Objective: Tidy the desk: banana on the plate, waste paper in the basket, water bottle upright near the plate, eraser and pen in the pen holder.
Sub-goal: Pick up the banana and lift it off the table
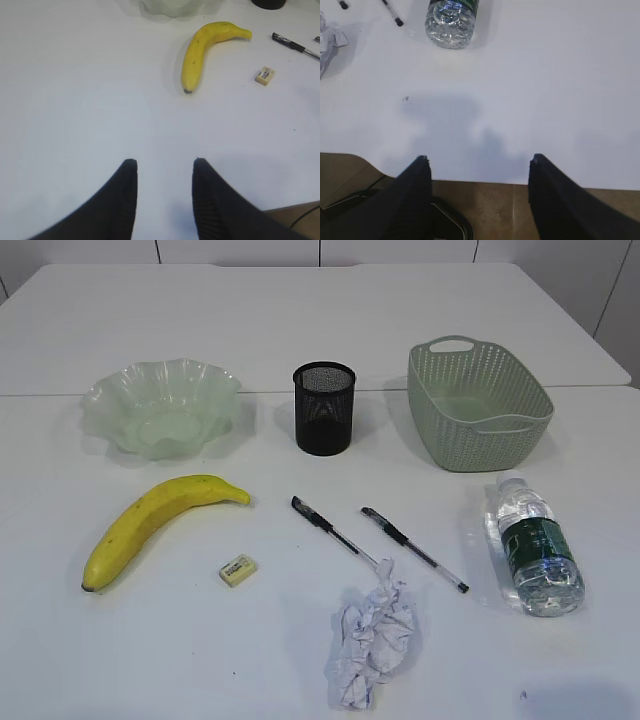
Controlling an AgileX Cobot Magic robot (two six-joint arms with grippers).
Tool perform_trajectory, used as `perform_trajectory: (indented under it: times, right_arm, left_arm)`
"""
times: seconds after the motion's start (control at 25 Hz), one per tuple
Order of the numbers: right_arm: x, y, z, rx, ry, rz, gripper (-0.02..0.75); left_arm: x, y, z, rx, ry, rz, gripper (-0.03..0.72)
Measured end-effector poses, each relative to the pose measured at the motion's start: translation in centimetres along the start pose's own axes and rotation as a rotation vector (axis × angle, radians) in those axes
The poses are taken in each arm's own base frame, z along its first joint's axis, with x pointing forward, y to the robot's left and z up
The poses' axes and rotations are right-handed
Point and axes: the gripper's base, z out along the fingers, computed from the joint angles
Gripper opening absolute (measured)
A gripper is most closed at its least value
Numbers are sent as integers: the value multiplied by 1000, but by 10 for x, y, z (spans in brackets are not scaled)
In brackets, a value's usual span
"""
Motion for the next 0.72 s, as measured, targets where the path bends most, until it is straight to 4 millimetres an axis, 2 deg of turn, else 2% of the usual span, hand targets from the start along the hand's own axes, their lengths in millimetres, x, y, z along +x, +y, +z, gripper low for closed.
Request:
perform_trajectory:
  times: [0.72]
  right_arm:
    - [0,0,0,0,0,0,466]
  left_arm:
    - [0,0,0,0,0,0,245]
